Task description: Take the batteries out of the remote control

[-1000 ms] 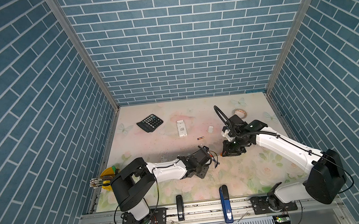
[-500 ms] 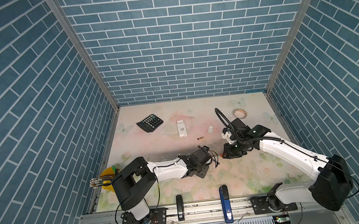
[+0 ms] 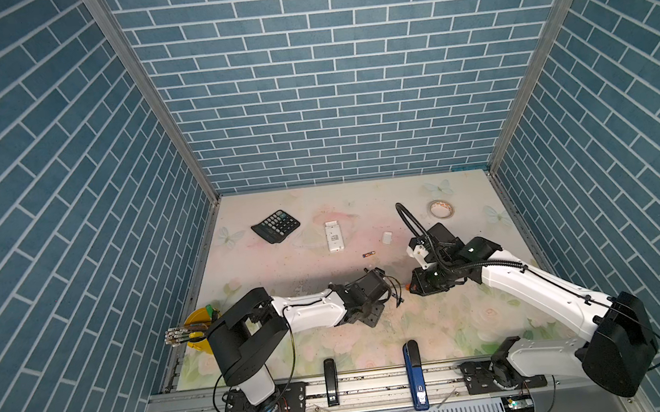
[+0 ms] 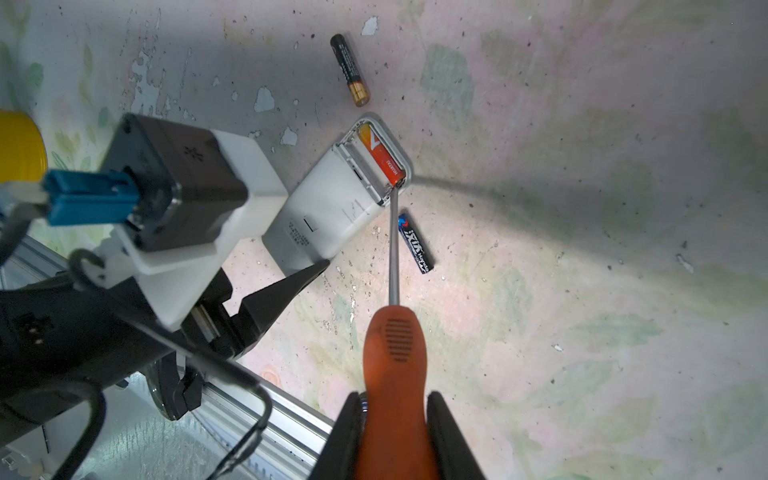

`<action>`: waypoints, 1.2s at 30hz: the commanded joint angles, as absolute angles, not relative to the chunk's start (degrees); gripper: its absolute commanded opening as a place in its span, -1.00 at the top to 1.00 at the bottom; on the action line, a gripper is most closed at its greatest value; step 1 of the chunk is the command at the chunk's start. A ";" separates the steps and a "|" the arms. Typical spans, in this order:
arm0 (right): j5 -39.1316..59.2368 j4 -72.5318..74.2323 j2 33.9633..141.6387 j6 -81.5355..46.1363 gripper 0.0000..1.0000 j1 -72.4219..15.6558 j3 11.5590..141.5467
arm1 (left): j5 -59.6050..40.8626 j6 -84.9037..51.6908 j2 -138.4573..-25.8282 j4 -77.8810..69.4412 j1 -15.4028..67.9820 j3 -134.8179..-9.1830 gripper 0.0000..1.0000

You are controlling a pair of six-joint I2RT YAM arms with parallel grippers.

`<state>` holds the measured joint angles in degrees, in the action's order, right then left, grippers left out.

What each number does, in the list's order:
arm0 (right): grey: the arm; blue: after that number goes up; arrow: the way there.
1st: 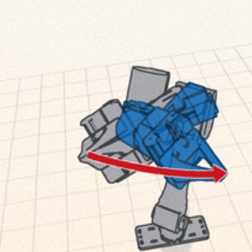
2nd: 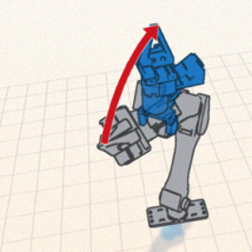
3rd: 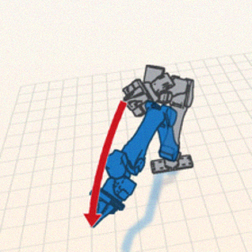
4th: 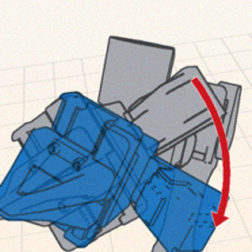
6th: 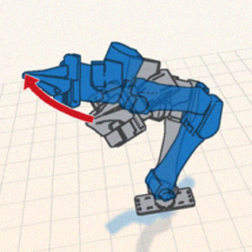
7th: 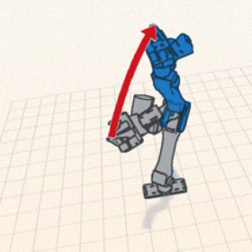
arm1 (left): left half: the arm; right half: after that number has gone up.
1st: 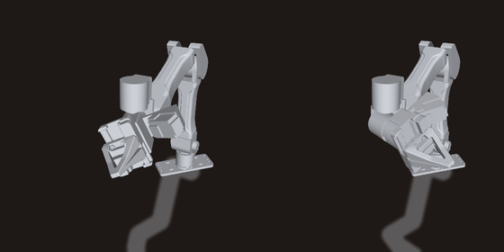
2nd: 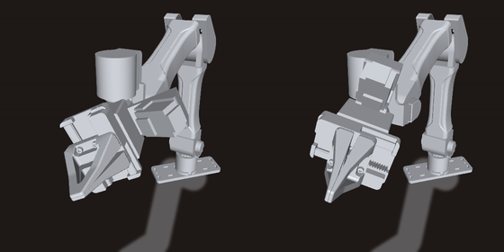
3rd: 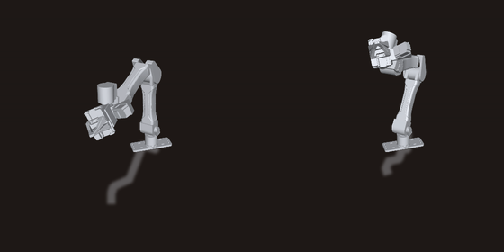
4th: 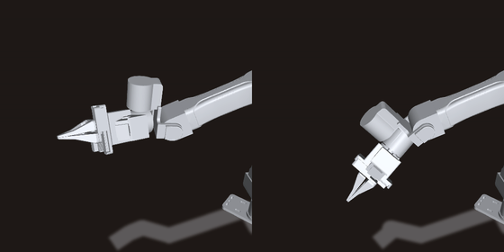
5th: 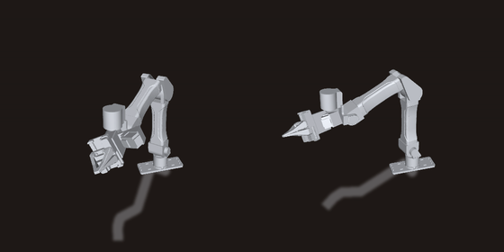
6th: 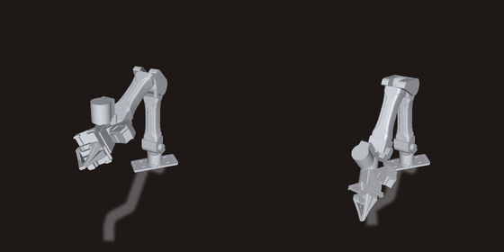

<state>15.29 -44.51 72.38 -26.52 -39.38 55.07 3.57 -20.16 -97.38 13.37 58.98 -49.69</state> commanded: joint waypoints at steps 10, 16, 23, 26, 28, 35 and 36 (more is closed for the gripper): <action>23.43 -23.00 73.04 -19.17 1.00 -42.04 56.55 | 0.11 -14.85 -104.74 19.60 60.20 -46.75 0.51; 23.91 -21.80 72.35 -19.51 1.00 -42.43 56.99 | 0.18 -14.99 -104.67 19.42 60.36 -46.47 0.51; 23.93 -21.45 71.89 -19.60 1.00 -42.63 58.02 | 0.22 -14.85 -104.77 19.25 60.48 -46.69 0.52; 23.47 -21.51 71.65 -19.51 1.00 -42.63 58.34 | 0.22 -14.94 -104.77 19.17 60.61 -46.59 0.52; 23.14 -21.42 71.54 -19.60 1.00 -42.63 58.58 | 0.26 -15.10 -104.76 19.16 60.69 -46.59 0.52; 22.13 -20.70 71.04 -19.78 1.00 -42.67 59.95 | 0.39 -15.21 -104.61 19.07 60.91 -46.41 0.52; 21.90 -20.68 70.93 -19.79 1.00 -42.61 60.20 | 0.35 -15.21 -104.59 18.98 60.98 -46.34 0.52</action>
<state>14.09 -43.66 72.14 -26.04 -40.64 55.18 4.43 -20.38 -97.86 14.09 59.44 -50.35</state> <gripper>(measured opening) 0.259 0.573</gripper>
